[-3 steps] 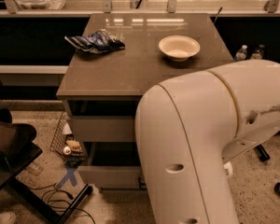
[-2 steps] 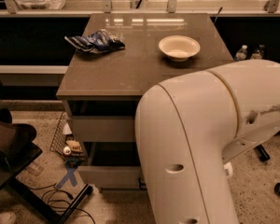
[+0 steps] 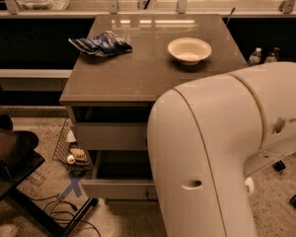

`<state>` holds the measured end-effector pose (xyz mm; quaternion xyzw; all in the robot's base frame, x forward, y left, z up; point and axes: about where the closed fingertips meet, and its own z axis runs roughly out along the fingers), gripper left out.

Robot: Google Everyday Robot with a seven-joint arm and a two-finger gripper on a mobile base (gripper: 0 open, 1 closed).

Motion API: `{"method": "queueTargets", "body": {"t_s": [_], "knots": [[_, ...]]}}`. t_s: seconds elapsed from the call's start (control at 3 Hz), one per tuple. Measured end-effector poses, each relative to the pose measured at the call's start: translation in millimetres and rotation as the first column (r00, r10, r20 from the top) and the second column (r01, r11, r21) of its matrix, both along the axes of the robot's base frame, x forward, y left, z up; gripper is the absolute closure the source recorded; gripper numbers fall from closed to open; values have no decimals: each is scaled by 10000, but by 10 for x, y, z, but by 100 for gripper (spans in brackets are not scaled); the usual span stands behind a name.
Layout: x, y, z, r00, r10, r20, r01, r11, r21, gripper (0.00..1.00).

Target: Open middle drawer

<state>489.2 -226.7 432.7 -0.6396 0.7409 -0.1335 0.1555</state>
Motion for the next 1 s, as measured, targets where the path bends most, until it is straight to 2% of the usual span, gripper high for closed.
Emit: {"method": "queueTargets", "body": {"t_s": [0.33,0.67,1.0], "knots": [[-238,-54,30,9993,-81,-363,85,9999,90,100],[-237,-54,31,9993,-81,-363,85,9999,90,100],[-495,-124,183,9988,-219,-437,228,9996,193,100]]}}
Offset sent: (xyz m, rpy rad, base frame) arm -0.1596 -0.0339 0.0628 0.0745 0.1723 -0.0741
